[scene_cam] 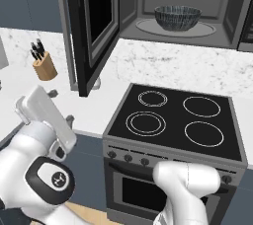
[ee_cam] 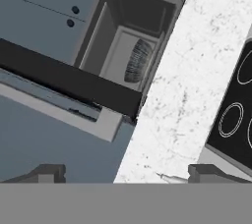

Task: Pick the bell pepper from the sink and place it in the bowl. Then pick the bowl and place it in the microwave. Then close the microwave door and press the start button.

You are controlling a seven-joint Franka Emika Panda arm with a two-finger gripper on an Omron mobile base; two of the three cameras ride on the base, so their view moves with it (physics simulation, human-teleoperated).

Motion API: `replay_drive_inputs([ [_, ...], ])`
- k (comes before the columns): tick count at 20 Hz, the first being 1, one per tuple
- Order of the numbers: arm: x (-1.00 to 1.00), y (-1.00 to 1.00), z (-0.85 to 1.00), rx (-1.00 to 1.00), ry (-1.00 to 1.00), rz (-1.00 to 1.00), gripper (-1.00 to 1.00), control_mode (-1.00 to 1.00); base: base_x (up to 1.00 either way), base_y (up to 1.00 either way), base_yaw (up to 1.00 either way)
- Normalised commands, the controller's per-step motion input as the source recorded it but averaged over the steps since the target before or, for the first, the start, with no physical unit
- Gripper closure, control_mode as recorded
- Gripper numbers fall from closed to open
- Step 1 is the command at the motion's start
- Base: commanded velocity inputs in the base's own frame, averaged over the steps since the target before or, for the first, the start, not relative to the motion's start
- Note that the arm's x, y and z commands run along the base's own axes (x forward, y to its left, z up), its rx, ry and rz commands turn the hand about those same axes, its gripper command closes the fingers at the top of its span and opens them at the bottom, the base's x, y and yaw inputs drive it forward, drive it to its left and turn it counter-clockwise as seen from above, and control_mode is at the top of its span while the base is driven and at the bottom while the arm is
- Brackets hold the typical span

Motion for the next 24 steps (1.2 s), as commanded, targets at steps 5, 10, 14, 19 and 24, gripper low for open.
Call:
replay_drive_inputs([
  [5,0.36,0.15,-0.07,0.0,-0.03,-0.04,-1.0,-1.0,0.0,0.0,0.0],
  [10,0.43,0.0,0.0,0.0,-0.09,-0.13,-1.0,-1.0,0.0,0.0,0.0],
  [14,0.41,-0.08,0.0,0.0,-0.11,-0.15,-1.0,-1.0,0.0,0.0,0.0],
  [19,0.46,-0.03,-0.04,0.0,-0.12,-0.14,-1.0,-1.0,0.0,0.0,0.0],
  [24,0.41,0.0,-0.14,0.0,-0.13,-0.11,-1.0,-1.0,0.0,0.0,0.0],
])
